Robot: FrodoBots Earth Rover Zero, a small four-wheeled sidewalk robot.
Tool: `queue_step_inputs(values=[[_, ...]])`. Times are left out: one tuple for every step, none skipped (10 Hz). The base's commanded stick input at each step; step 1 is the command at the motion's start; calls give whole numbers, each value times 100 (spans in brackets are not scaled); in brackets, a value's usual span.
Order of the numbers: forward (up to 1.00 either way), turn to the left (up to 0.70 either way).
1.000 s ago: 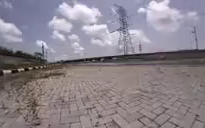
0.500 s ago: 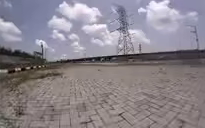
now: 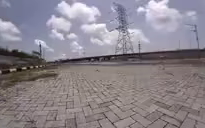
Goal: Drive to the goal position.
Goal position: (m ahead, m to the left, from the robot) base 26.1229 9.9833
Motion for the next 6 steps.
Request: queue_step_inputs(values=[[100, 0], [100, 0], [100, 0], [100, 3], [100, 14], [100, 24]])
